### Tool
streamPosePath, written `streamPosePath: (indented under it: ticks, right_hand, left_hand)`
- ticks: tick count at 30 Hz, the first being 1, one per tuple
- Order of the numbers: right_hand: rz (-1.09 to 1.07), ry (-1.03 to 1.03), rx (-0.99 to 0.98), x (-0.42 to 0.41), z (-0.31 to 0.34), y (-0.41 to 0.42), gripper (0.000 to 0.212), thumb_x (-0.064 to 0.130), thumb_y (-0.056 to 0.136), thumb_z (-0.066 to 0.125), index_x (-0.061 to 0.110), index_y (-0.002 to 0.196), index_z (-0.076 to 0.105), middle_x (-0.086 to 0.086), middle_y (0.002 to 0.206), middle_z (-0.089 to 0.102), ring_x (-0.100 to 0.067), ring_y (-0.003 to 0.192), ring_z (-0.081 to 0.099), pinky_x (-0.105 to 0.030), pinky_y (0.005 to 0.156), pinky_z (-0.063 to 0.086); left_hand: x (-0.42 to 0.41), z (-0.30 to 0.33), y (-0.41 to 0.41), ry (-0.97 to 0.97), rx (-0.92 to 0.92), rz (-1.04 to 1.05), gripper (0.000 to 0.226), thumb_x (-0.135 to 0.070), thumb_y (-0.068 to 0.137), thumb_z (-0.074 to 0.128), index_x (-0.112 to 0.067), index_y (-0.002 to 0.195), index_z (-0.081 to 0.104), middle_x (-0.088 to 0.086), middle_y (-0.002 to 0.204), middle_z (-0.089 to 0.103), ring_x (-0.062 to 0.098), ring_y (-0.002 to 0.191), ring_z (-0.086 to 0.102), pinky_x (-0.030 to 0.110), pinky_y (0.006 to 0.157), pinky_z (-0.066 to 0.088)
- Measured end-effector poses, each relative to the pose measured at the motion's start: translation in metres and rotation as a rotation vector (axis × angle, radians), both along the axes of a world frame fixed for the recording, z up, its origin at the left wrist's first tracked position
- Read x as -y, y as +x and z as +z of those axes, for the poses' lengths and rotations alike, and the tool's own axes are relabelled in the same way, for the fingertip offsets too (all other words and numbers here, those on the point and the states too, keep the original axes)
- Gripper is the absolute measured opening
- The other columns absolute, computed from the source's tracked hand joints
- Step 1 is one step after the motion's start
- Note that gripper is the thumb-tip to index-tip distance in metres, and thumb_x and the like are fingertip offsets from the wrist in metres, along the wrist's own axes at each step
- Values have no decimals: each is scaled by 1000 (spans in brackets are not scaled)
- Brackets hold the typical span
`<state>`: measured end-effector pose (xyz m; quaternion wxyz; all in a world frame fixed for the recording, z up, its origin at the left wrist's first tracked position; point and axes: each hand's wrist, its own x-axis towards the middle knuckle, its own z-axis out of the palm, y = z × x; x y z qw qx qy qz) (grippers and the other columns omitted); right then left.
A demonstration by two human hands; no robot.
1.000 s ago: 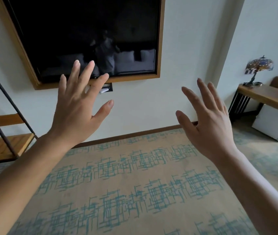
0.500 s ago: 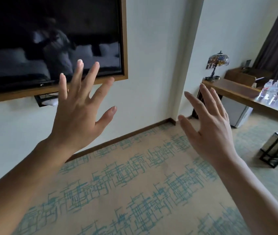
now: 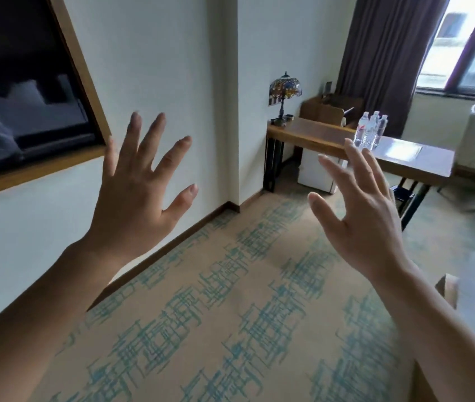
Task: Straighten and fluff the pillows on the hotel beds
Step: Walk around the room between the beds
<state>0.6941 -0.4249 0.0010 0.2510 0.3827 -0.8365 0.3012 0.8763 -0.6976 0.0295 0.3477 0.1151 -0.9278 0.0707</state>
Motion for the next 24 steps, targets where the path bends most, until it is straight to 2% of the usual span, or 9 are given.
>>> streamPosePath:
  ticks: [4, 5, 7, 8, 10, 14, 16, 20, 24]
  right_hand:
    - [-84, -23, -6, -8, 12, -77, 62, 55, 97, 45, 30, 154, 43, -2, 171, 19, -24, 159, 10, -55, 125, 21]
    - [-88, -26, -25, -6, 15, -80, 62, 55, 97, 46, 30, 154, 43, -1, 171, 19, -22, 159, 10, -54, 125, 21]
    - [-161, -40, -28, -23, 16, -119, 60, 53, 97, 47, 30, 153, 44, -1, 171, 20, -22, 158, 11, -54, 124, 23]
    - [-156, -41, -36, -21, 15, -119, 60, 53, 98, 48, 30, 153, 44, 0, 170, 20, -22, 158, 11, -54, 124, 23]
    - [-251, -30, -17, -39, 13, -154, 60, 51, 98, 48, 30, 153, 43, 1, 170, 20, -22, 159, 11, -52, 125, 22]
    - [-328, -3, 16, -54, 7, -190, 62, 50, 98, 46, 29, 156, 40, -1, 171, 19, -25, 159, 9, -53, 125, 22]
    - [-423, 12, 37, -63, -1, -222, 62, 51, 97, 46, 30, 155, 41, -2, 171, 19, -26, 159, 10, -54, 124, 22]
    - [-525, 42, 36, -63, -9, -258, 61, 52, 96, 47, 32, 154, 43, -1, 171, 17, -26, 159, 9, -51, 124, 19]
    - [-656, 87, 71, -49, -12, -307, 61, 50, 97, 48, 32, 154, 41, -1, 171, 16, -28, 158, 9, -51, 123, 16]
  left_hand:
    - [4, 14, -103, -36, 25, -53, 71, -58, 100, 39, -24, 162, 30, 9, 175, 7, 31, 162, -3, 69, 124, 9]
    - [3, 17, -106, -73, 9, -47, 71, -58, 100, 39, -24, 162, 30, 9, 175, 8, 32, 162, -2, 69, 124, 10]
    - [-3, 19, -169, -91, -14, -125, 69, -56, 101, 41, -24, 161, 31, 10, 175, 10, 33, 162, 1, 68, 124, 10]
    - [-3, 19, -170, -102, -31, -122, 68, -56, 102, 40, -24, 161, 31, 10, 175, 10, 33, 162, 1, 68, 125, 10]
    - [-12, 18, -232, -69, -40, -230, 65, -58, 104, 36, -26, 161, 32, 8, 175, 11, 34, 162, 2, 67, 125, 9]
    - [-19, 11, -294, -65, -69, -296, 64, -58, 105, 33, -25, 159, 39, 6, 174, 14, 35, 162, 5, 66, 125, 10]
    - [-19, 2, -354, -5, -59, -356, 64, -58, 104, 33, -25, 159, 39, 6, 175, 13, 34, 162, 4, 67, 125, 10]
    - [-14, -10, -421, 5, -47, -409, 65, -59, 103, 31, -27, 159, 37, 5, 175, 11, 33, 162, 2, 66, 126, 9]
    - [-6, -17, -511, 1, 17, -559, 65, -59, 103, 32, -26, 159, 37, 6, 175, 8, 33, 162, 1, 68, 125, 10]
